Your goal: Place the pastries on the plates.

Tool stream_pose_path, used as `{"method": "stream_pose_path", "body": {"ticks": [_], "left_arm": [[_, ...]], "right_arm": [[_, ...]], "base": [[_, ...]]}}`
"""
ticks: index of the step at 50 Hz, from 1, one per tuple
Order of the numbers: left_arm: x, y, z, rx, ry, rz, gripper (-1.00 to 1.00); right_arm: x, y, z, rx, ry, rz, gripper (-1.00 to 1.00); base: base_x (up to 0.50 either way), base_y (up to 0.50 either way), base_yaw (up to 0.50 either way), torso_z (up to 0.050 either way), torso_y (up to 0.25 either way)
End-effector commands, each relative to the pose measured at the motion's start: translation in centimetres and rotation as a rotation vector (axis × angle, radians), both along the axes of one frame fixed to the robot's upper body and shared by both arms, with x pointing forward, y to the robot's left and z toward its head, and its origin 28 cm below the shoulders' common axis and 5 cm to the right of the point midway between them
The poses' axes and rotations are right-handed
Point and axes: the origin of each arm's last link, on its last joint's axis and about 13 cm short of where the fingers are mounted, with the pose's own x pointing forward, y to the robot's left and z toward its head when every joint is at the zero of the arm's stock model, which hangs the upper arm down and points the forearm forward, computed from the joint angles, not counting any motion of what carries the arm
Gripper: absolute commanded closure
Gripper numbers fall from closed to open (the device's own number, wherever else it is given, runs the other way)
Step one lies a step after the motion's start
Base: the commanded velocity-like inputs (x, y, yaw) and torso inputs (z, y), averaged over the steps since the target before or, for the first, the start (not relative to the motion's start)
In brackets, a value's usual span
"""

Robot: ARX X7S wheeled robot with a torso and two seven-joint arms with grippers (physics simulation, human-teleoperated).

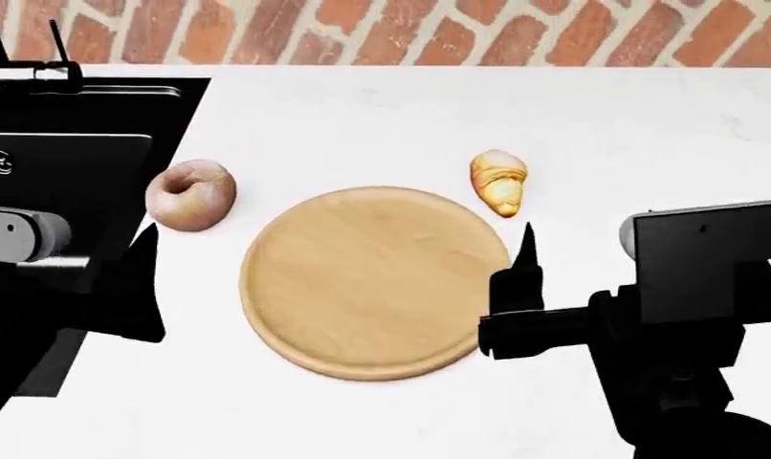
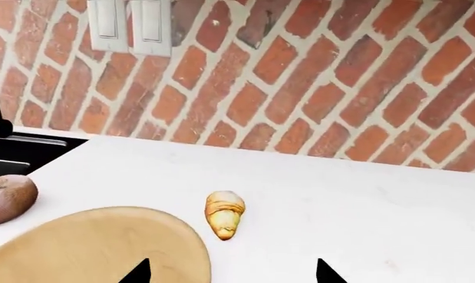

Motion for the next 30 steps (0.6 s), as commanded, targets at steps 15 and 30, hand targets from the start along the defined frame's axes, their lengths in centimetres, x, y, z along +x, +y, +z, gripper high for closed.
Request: {"method": "stream_pose_path", "body": {"ticks": [15, 30], "left_arm": [[0.72, 0.50, -0.09, 0.047, 0.040, -0.008, -1.00], [0.82, 1.10, 0.07, 0.058, 0.035, 0.011, -1.00]], "right_arm": [[0.57, 0.03, -0.24, 0.005, 0.047, 0.021, -1.00], [0.62, 0.09, -0.20, 0.008, 0.056, 0.025, -1.00]], "base": [[0.50, 0.00, 0.00, 0.000, 0.001], [0.47, 0.00, 0.00, 0.000, 0.001]]}}
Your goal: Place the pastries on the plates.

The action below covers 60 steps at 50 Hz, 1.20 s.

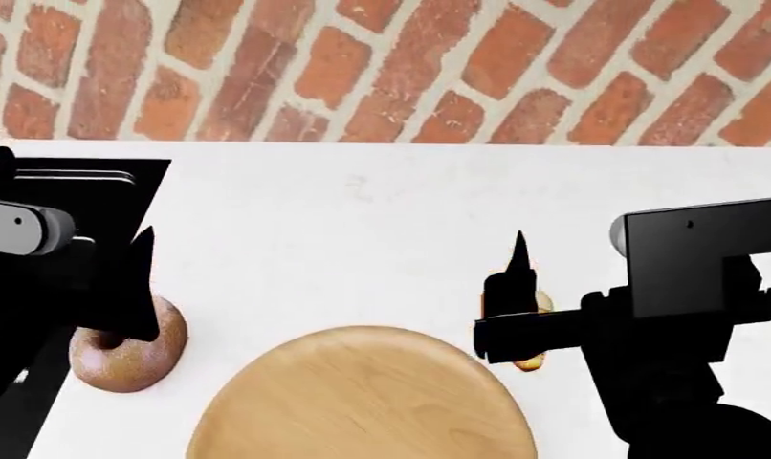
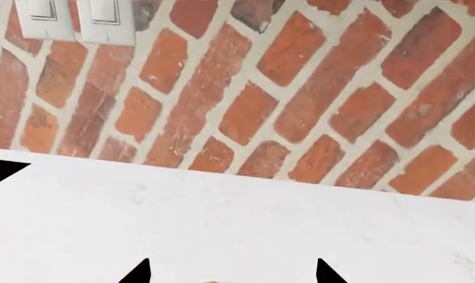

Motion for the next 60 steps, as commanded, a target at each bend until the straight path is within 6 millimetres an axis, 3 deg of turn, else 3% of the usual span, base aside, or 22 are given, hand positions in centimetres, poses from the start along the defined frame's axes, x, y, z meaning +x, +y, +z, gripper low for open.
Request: {"method": "stream_pose_path", "body": {"ticks": [1, 8, 19, 31, 51, 52, 60], "left_arm": [[0.0, 0.4, 0.1, 0.025, 0.002, 0.010, -1.00], [-0.1, -0.1, -0.4, 0.057, 0.135, -0.061, -1.00], [-2.1, 0.0, -0.3, 0.168, 0.284, -0.179, -1.00], [-1.4, 0.6, -3.5, 0.178, 0.375, -0.133, -1.00], [0.0, 0.0, -3.6, 0.256, 0.390, -0.166, -1.00], [-0.1, 0.1, -3.5, 0.257, 0.383, -0.165, 1.00], [-0.4, 0.0, -1.6, 0.266, 0.303, -0.154, 1.00]], "right_arm": [[0.1, 0.1, 0.1, 0.003, 0.009, 0.003, -1.00], [0.0, 0.0, 0.1, 0.022, 0.024, -0.011, -1.00], [-0.1, -0.3, 0.0, 0.028, 0.040, -0.017, -1.00], [0.0, -0.1, -0.6, 0.032, 0.059, -0.004, -1.00], [-0.1, 0.0, -1.3, 0.043, 0.073, -0.001, -1.00], [-0.1, 0.0, -1.4, 0.045, 0.074, -0.002, -1.00], [0.5, 0.2, -1.0, 0.050, 0.086, 0.009, -1.00]], "base": [[0.18, 0.00, 0.00, 0.000, 0.011], [0.01, 0.00, 0.00, 0.000, 0.000], [0.00, 0.00, 0.00, 0.000, 0.000], [0.00, 0.00, 0.00, 0.000, 0.000], [0.00, 0.00, 0.00, 0.000, 0.000], [0.00, 0.00, 0.00, 0.000, 0.000], [0.00, 0.00, 0.00, 0.000, 0.000]]}}
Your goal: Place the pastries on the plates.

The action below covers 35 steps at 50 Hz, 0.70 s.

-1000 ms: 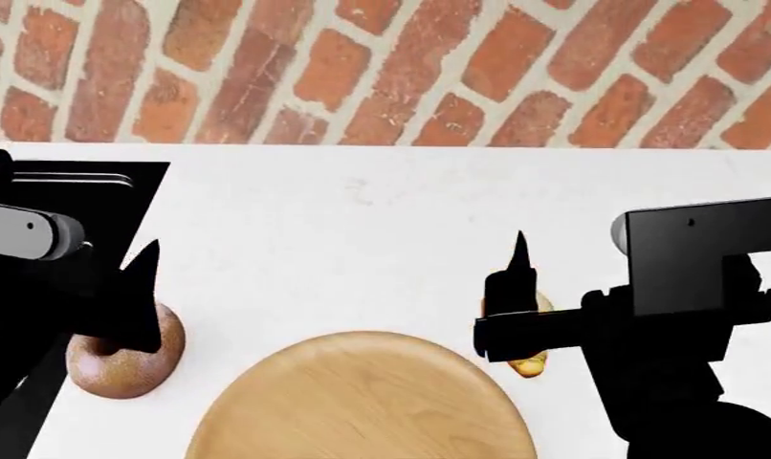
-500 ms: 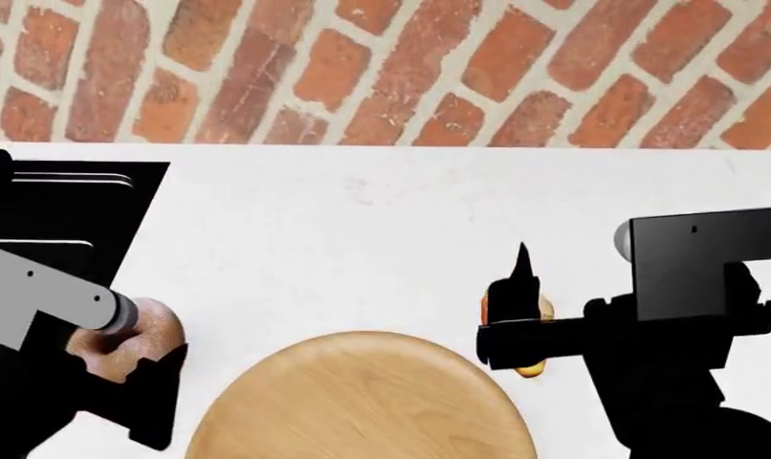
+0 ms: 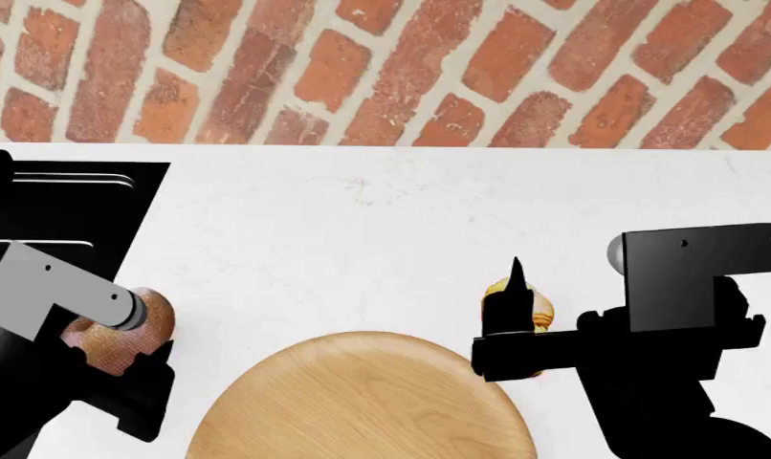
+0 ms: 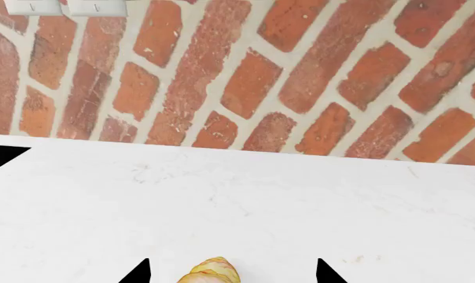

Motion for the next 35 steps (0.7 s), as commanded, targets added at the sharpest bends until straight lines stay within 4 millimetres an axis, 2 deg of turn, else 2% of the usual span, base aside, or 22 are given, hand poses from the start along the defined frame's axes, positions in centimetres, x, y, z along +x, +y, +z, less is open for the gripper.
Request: {"method": "stream_pose_path", "body": {"ticks": [1, 6, 14, 26, 35], "left_arm": [[-0.4, -0.9, 1.0, -0.031, -0.020, -0.061, 1.00], [-0.7, -0.6, 2.9, -0.040, -0.080, -0.049, 1.00], [-1.0, 0.5, 4.9, -0.045, -0.148, -0.006, 1.00], [-1.3, 0.4, 5.0, -0.066, -0.152, -0.005, 1.00], [-1.6, 0.4, 4.5, -0.074, -0.142, -0.013, 1.00]], "right_arm": [[0.6, 0.2, 0.3, 0.008, 0.014, 0.009, -1.00], [1.7, 0.3, 0.7, 0.020, 0.051, 0.027, -1.00], [3.9, 0.6, 0.6, 0.013, 0.151, 0.058, -1.00], [6.2, 0.8, -1.2, -0.075, 0.329, 0.041, -1.00], [6.5, 0.9, -2.4, -0.055, 0.385, 0.038, -1.00]], "base": [[0.00, 0.00, 0.00, 0.000, 0.000], [0.00, 0.00, 0.00, 0.000, 0.000], [0.00, 0.00, 0.00, 0.000, 0.000], [0.00, 0.00, 0.00, 0.000, 0.000], [0.00, 0.00, 0.00, 0.000, 0.000]]}}
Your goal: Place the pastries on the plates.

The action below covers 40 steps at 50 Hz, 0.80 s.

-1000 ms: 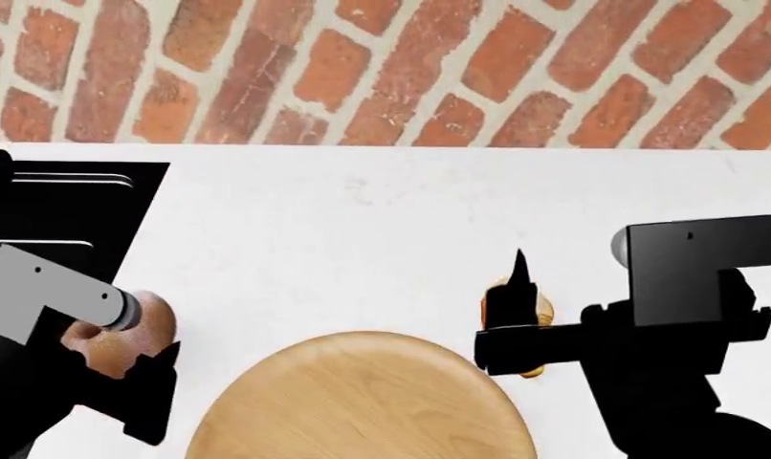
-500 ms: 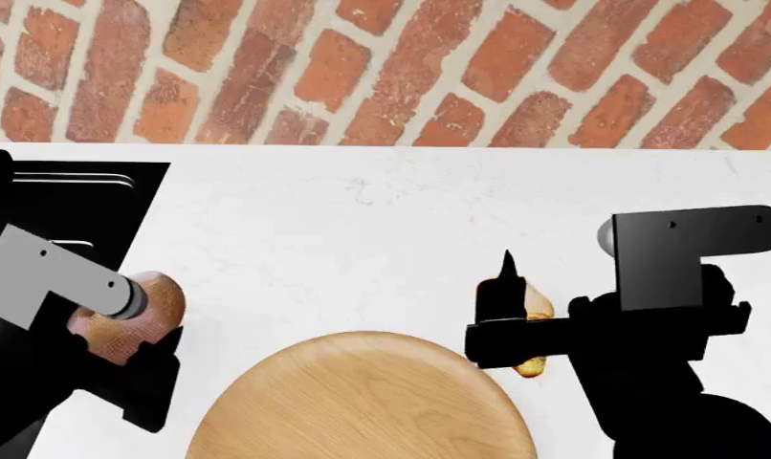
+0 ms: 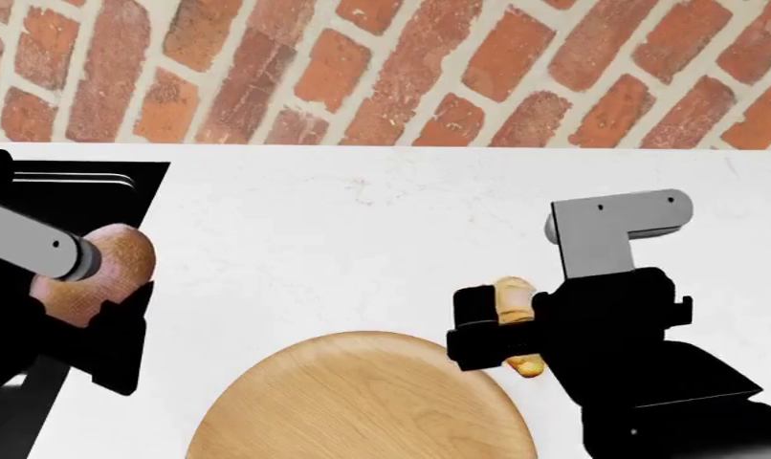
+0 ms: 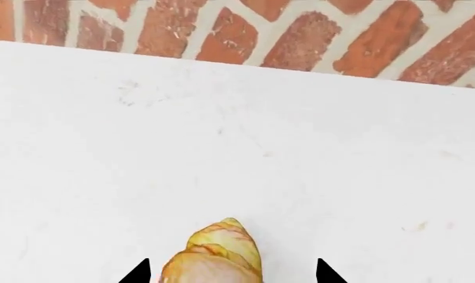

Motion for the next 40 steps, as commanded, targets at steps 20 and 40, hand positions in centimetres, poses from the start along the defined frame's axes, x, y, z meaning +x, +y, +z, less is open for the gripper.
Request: {"method": "stream_pose_path", "body": {"ticks": [20, 40], "left_arm": [[-0.3, -0.2, -0.1, -0.017, -0.006, -0.004, 1.00], [-4.5, -5.9, 2.6, -0.009, -0.041, -0.359, 1.00]], "right_arm": [[1.0, -0.4, -0.3, 0.079, 0.043, -0.061, 1.00], [-1.0, -0.9, 5.7, 0.096, -0.161, -0.071, 1.00]], "base": [[0.00, 0.00, 0.00, 0.000, 0.000], [0.00, 0.00, 0.00, 0.000, 0.000]]}}
